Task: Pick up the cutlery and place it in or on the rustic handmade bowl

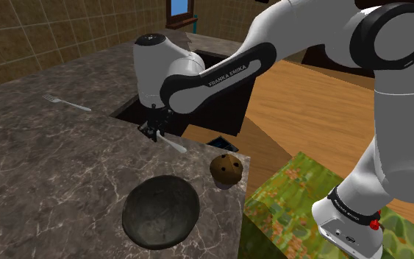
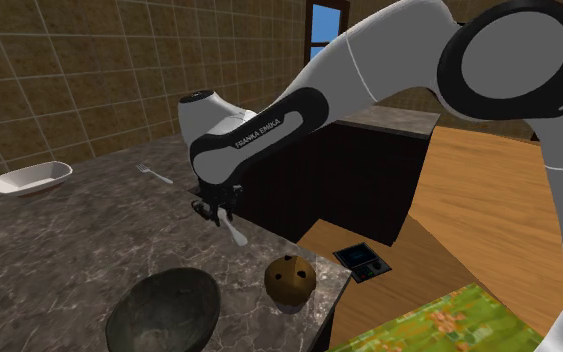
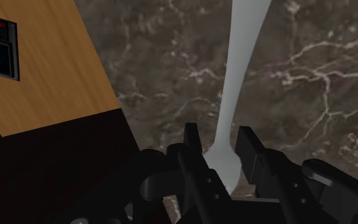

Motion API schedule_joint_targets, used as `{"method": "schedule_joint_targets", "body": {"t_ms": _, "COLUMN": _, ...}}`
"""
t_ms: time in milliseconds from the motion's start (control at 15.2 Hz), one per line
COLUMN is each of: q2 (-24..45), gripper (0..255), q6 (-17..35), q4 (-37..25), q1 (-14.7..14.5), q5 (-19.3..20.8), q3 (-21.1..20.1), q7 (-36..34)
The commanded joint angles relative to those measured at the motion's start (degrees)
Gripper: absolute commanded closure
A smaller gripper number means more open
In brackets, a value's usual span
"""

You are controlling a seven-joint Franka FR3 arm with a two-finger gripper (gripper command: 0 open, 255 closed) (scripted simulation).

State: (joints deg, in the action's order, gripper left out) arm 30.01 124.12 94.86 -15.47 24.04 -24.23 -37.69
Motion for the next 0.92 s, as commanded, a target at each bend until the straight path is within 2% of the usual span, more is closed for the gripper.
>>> {"method": "schedule_joint_targets", "body": {"t_ms": 0, "q2": -0.78, "gripper": 255, "q6": -1.17, "q4": -0.45, "q1": 0.12, "q5": -0.50, "q3": -0.29, "q7": 0.39}}
{"method": "schedule_joint_targets", "body": {"t_ms": 858, "q2": -4.49, "gripper": 255, "q6": -8.99, "q4": -5.09, "q1": 0.56, "q5": -3.17, "q3": -1.63, "q7": 2.94}}
